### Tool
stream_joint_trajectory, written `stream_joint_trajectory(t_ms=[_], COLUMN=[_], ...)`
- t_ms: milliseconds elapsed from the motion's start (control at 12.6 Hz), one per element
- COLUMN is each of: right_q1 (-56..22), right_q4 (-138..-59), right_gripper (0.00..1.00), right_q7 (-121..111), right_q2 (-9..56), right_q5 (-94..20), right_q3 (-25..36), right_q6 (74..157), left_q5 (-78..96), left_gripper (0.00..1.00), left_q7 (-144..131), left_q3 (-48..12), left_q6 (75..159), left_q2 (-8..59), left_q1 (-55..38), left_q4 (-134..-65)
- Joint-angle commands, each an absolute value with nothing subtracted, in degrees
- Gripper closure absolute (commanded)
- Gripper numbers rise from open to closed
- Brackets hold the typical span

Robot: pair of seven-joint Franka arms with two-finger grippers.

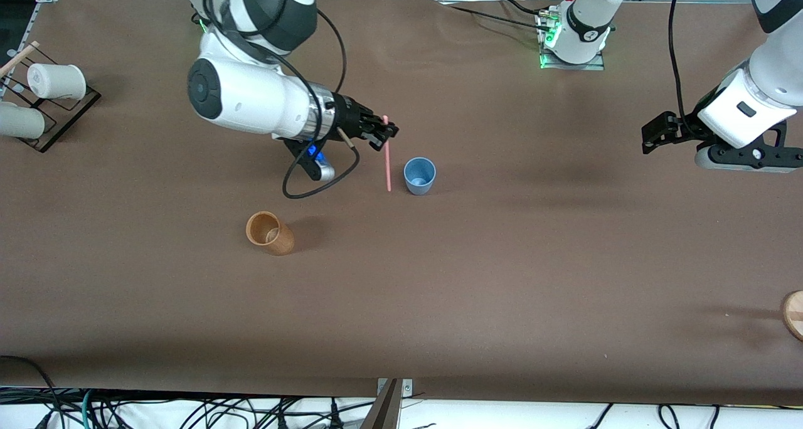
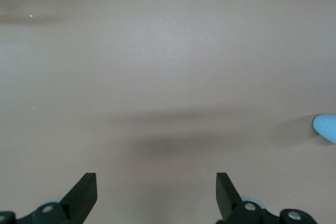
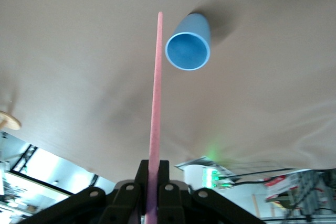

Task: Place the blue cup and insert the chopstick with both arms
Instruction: 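Lift the chopstick with the right gripper while the left gripper withdraws, then lower the pink chopstick into the blue cup with the right gripper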

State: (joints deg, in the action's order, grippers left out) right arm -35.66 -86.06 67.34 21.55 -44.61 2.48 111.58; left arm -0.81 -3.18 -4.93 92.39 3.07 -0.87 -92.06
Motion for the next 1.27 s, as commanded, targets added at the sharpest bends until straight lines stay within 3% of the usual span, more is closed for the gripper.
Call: stream_joint_trajectory(t_ms=[0, 1193], right_q1=[-38.2, -40.3], right_q4=[-84.4, -88.7], right_gripper=[0.94, 0.94], right_q7=[70.0, 73.7], right_q2=[24.8, 27.1], right_q5=[-49.9, -54.2], right_q3=[2.9, 2.8], right_q6=[116.0, 118.1], left_q5=[-2.1, -2.3], left_gripper=[0.00, 0.00], left_q7=[-2.8, -2.5], left_q3=[-5.1, -5.0], left_q6=[90.8, 90.6], left_q2=[4.0, 5.1], left_q1=[-1.3, -1.3], left_q4=[-89.7, -88.1])
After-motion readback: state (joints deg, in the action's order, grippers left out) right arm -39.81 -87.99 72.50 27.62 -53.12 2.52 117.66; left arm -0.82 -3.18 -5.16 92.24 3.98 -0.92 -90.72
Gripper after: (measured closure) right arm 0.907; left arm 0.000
